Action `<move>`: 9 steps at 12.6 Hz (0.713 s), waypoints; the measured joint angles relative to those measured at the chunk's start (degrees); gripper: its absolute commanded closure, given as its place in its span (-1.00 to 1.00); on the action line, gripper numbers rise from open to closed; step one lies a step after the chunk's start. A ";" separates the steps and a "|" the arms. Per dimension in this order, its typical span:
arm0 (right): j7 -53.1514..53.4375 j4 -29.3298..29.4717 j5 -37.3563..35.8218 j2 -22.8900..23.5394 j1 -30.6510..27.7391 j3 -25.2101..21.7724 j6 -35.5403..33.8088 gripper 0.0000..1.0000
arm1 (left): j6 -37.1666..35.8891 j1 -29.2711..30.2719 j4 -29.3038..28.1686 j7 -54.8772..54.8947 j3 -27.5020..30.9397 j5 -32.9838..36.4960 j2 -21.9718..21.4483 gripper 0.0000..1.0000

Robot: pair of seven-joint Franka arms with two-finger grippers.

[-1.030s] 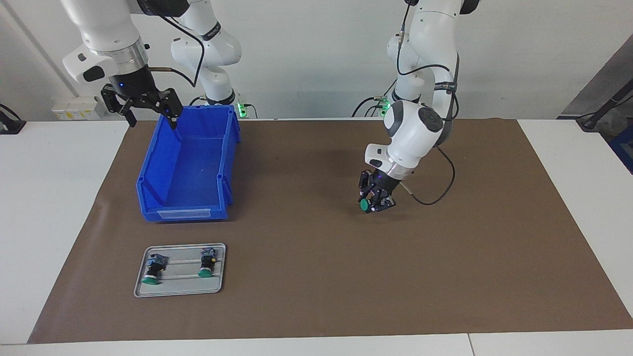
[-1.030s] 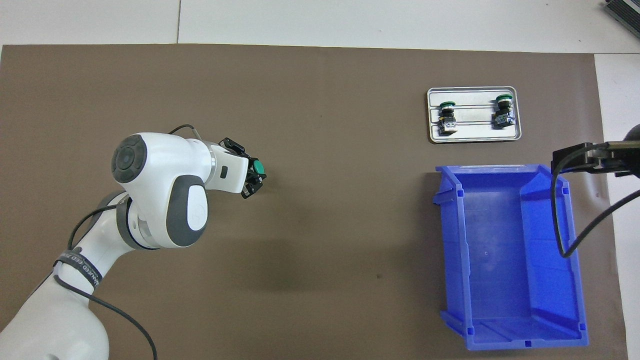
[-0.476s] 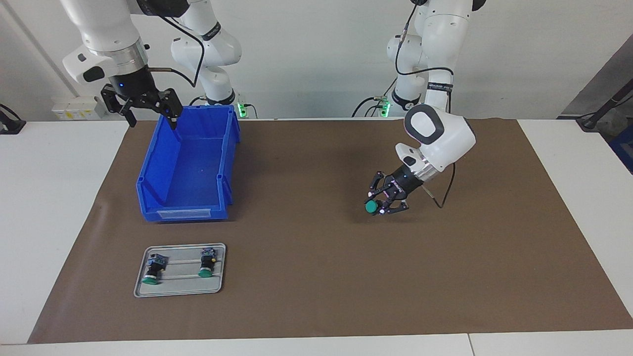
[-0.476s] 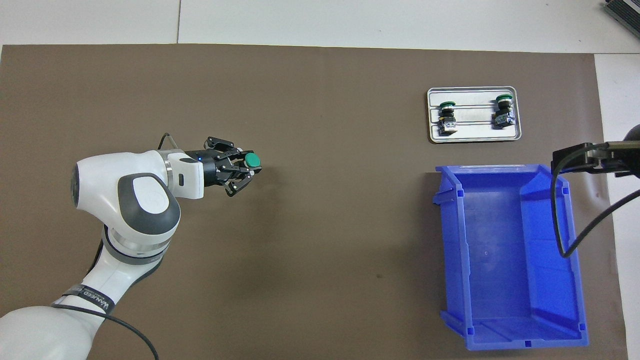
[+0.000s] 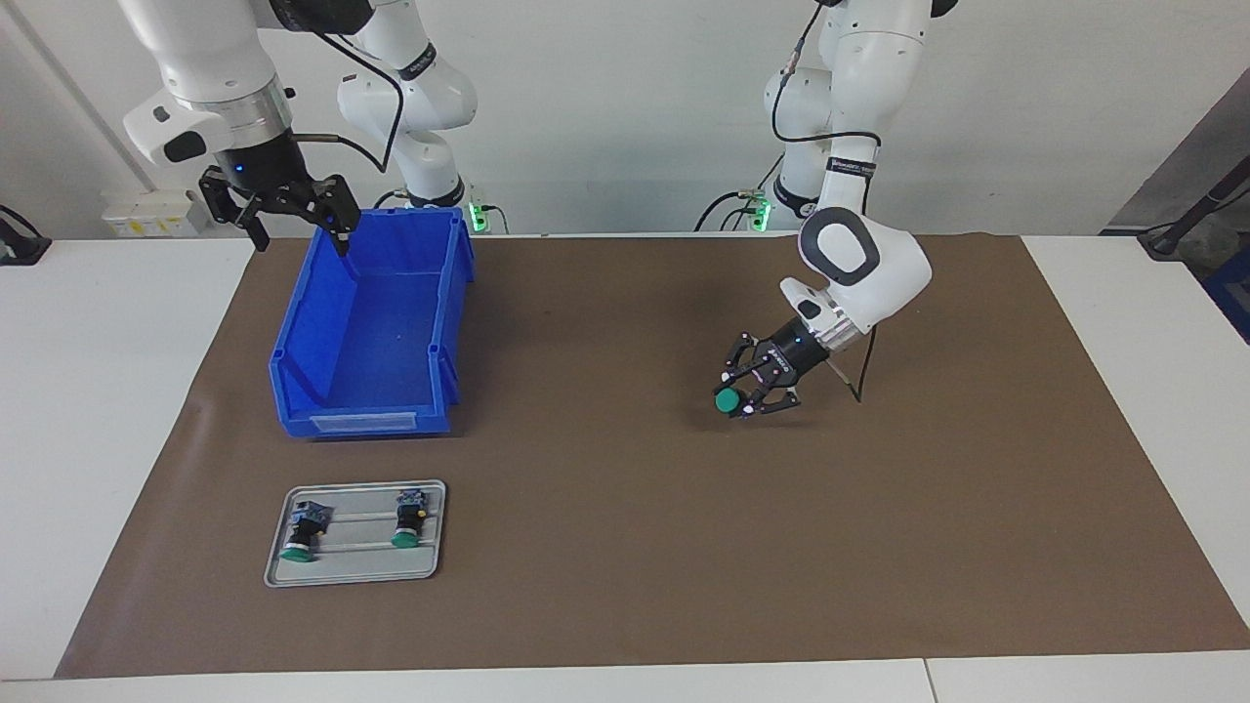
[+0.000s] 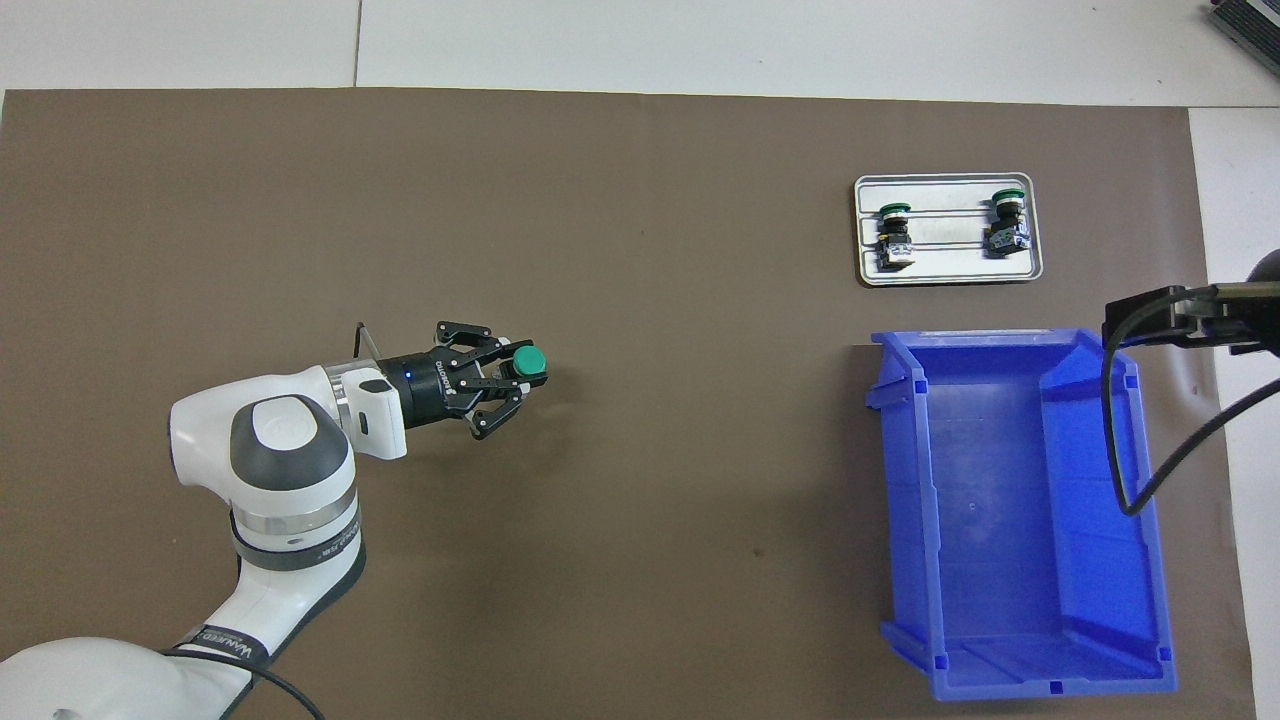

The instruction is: Place and press button with both arms

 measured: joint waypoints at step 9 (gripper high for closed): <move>0.00 -0.25 0.00 0.00 0.00 0.00 -0.03 -1.00 | -19.49 8.43 -8.93 18.97 0.26 -9.46 -0.21 1.00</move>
